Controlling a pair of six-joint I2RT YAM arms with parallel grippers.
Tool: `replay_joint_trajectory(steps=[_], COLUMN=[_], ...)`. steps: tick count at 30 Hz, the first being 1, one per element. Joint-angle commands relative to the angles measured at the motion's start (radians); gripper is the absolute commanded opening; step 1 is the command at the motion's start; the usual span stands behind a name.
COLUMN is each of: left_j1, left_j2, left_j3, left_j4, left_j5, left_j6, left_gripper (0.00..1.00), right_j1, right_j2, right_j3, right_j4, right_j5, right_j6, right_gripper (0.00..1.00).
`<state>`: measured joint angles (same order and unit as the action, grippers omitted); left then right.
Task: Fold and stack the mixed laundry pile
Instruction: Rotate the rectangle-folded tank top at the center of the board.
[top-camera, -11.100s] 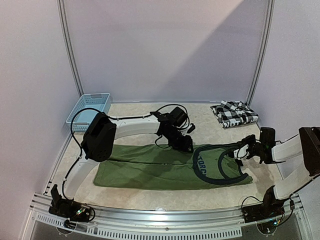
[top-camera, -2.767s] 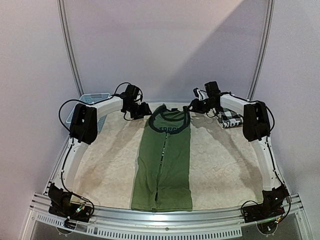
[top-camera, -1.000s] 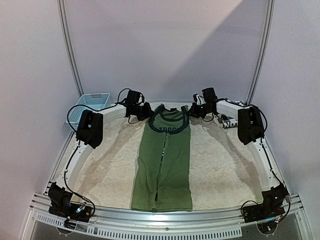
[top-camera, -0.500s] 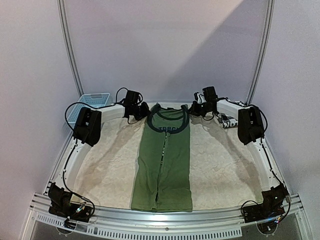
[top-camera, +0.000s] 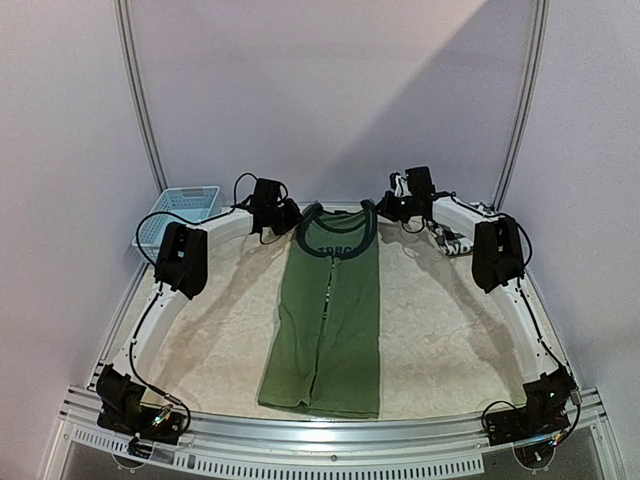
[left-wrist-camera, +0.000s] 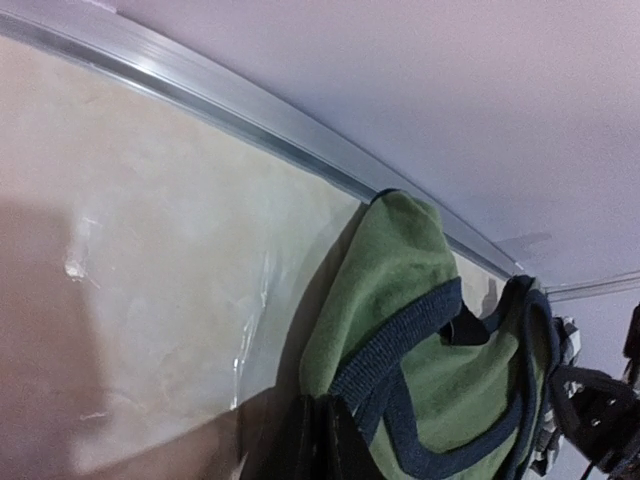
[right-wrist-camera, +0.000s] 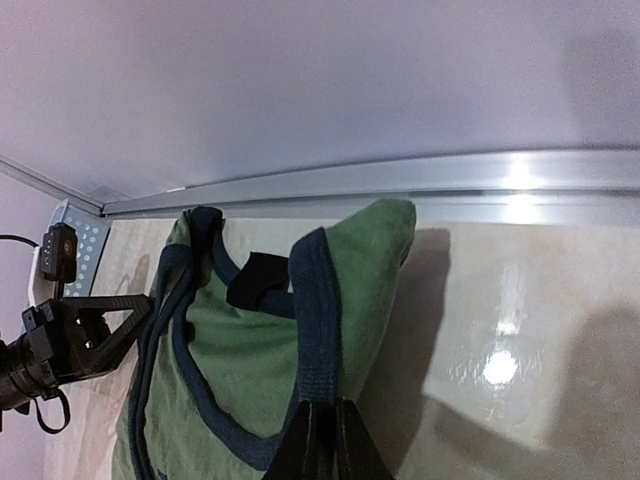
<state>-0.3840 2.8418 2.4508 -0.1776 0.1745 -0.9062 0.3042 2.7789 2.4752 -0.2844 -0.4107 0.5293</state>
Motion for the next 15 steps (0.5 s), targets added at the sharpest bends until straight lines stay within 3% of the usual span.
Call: replay_joint_trajectory(steps=[1,6,11,15], left_j1=[0.003,0.004,-0.001,-0.026], left_j2=[-0.047,-0.214,-0.470,-0.732], left_j3=[-0.034,-0.118,-0.252,-0.465], left_j4=[-0.034,-0.158,-0.326,-0.434], left_j5=[-0.041,-0.123,-0.276,-0.343], left_j6=[0.035,0.192,0.443,0.561], left_gripper=[0.19,0.45,0.56,0.60], right_j1=[-0.013,-0.063,-0.126,-0.123], right_j2=[0.018,-0.057,-0.275,-0.553], right_j3=[0.024,-0.054,-0.251,-0.611], right_j4=[0.029,-0.006,-0.054,-0.012], right_j5=[0.041,-0.007,-0.096,-0.133], right_j6=[-0.055,-0.076,-0.208,-0.392], right_gripper=[0.12,0.42,0.51,0.54])
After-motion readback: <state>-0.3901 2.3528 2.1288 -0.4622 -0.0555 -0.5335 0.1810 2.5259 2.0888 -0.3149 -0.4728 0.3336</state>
